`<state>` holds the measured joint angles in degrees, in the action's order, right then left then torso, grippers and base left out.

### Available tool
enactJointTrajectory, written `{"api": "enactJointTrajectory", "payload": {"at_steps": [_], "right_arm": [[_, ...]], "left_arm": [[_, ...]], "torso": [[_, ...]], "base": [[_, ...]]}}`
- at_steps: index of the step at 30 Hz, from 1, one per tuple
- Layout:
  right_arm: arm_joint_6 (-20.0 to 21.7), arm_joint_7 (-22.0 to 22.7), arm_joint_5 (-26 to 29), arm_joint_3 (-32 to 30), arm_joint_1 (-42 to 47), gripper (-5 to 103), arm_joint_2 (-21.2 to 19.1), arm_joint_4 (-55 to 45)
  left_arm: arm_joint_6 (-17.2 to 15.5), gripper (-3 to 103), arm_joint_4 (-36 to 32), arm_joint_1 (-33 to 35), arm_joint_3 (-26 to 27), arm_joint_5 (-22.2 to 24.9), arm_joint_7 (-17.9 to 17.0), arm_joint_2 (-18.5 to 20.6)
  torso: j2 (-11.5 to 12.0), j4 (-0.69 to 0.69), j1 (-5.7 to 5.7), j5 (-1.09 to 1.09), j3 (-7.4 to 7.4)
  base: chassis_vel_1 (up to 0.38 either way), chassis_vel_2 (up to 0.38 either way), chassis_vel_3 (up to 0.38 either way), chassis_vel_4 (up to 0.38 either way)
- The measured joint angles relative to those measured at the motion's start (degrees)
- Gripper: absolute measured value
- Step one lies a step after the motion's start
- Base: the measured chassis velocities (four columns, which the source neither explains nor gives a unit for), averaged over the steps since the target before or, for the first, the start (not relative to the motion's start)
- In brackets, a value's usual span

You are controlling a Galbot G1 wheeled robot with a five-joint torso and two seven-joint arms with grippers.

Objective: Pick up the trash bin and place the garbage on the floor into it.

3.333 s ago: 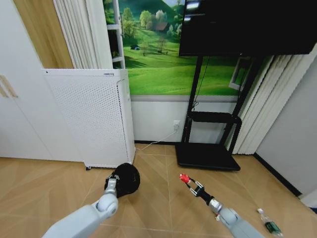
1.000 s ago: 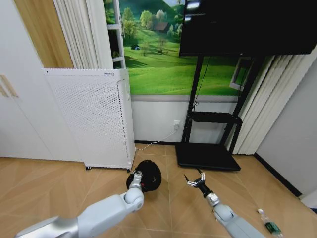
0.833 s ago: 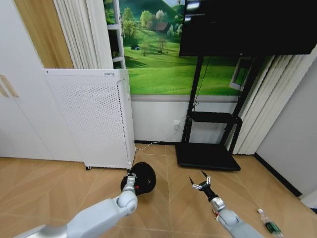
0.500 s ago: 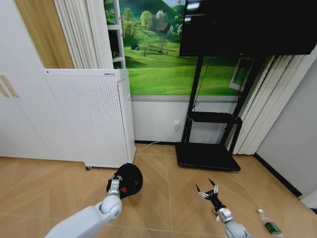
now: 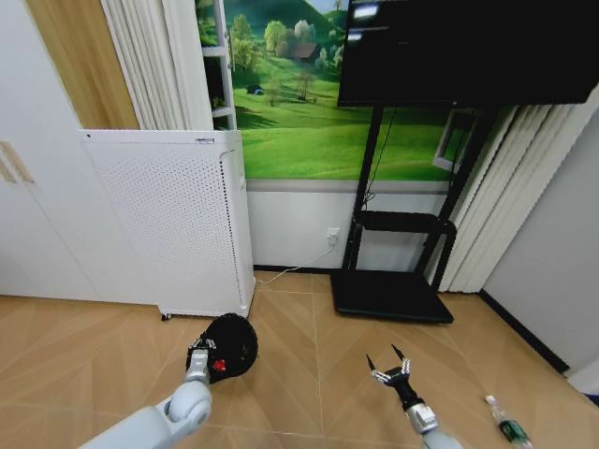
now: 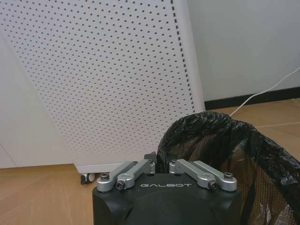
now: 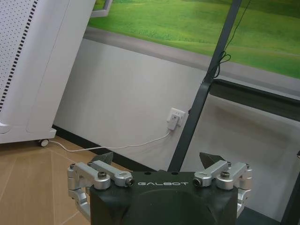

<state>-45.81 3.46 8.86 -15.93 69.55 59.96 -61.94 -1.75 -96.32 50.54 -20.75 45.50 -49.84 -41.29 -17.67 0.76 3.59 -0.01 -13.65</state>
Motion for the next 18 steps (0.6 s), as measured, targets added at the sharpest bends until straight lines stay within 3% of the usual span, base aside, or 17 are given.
{"api": "enactJointTrajectory", "payload": {"at_steps": [11,18], "right_arm": [[0.05,1.89,-2.77,-1.16,1.14,100,1.51,-1.14],[0.1,4.78,-6.36,-2.47,2.72,100,2.16,-1.51]], "left_arm": [[0.59,8,-1.27,1.45,1.52,-0.32,0.39,1.09],[0.69,8,-1.96,2.12,1.9,-0.64,0.41,1.08]], "torso": [[0.0,-0.03,0.0,0.0,0.0],[0.02,0.03,0.01,0.01,0.0]], "base": [[-0.221,-0.225,0.213,0.216],[-0.272,-0.271,0.265,0.27]]}}
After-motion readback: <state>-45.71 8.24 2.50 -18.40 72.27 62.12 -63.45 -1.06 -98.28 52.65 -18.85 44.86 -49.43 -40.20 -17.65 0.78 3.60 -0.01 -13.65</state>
